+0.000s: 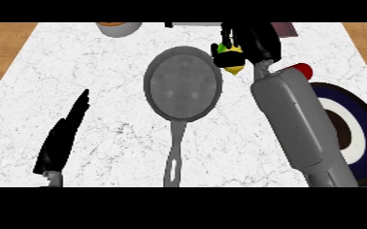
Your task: Pick the lemon from the plate and place it in the pan
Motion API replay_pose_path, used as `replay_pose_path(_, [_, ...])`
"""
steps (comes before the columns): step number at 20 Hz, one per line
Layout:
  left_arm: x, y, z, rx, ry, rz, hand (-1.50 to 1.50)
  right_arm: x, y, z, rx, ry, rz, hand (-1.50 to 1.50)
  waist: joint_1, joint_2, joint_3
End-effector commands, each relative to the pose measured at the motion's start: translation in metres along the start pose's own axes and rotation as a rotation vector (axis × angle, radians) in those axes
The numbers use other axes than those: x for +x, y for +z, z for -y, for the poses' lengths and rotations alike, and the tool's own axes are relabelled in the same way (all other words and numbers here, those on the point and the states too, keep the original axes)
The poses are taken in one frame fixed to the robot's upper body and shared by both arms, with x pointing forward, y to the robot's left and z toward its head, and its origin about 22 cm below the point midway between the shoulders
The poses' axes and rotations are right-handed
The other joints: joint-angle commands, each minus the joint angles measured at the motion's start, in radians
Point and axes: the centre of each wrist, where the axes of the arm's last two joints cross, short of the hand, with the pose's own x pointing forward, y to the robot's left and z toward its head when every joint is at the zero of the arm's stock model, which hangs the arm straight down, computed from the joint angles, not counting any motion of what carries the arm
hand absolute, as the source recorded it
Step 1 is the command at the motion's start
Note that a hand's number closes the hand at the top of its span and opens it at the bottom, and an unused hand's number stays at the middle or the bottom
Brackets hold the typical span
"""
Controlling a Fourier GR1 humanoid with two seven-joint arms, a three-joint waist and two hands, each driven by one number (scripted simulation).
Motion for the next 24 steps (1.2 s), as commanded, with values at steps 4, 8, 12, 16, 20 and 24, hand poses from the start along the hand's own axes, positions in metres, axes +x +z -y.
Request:
replay_pose_path(4, [0.000, -0.001, -0.012, -0.014, -0.007, 0.016, 0.00, 0.036, -0.038, -0.043, 0.100, -0.107, -0.022, 1.50, 0.016, 0.004, 0.000])
replay_pose_path(8, [0.005, 0.000, -0.009, -0.017, -0.010, 0.034, 0.00, 0.030, -0.043, -0.073, 0.162, -0.045, -0.056, 1.50, 0.039, 0.011, 0.000])
replay_pose_path(12, [0.010, -0.007, 0.014, -0.056, -0.005, 0.042, 0.00, 0.026, -0.043, -0.090, 0.210, 0.034, -0.073, 1.50, 0.075, 0.023, 0.000])
replay_pose_path(16, [0.016, -0.011, 0.007, -0.076, -0.021, 0.072, 0.00, 0.004, -0.038, -0.101, 0.355, -0.146, -0.168, 1.50, 0.102, 0.031, 0.001])
replay_pose_path(20, [0.026, -0.015, 0.020, -0.106, -0.013, 0.084, 0.00, -0.014, -0.032, -0.110, 0.419, -0.341, -0.327, -1.50, 0.133, 0.035, 0.002])
replay_pose_path(24, [0.024, -0.018, 0.012, -0.101, -0.021, 0.076, 0.00, -0.013, -0.036, -0.103, 0.287, -0.515, -0.274, -1.50, 0.127, 0.034, 0.003])
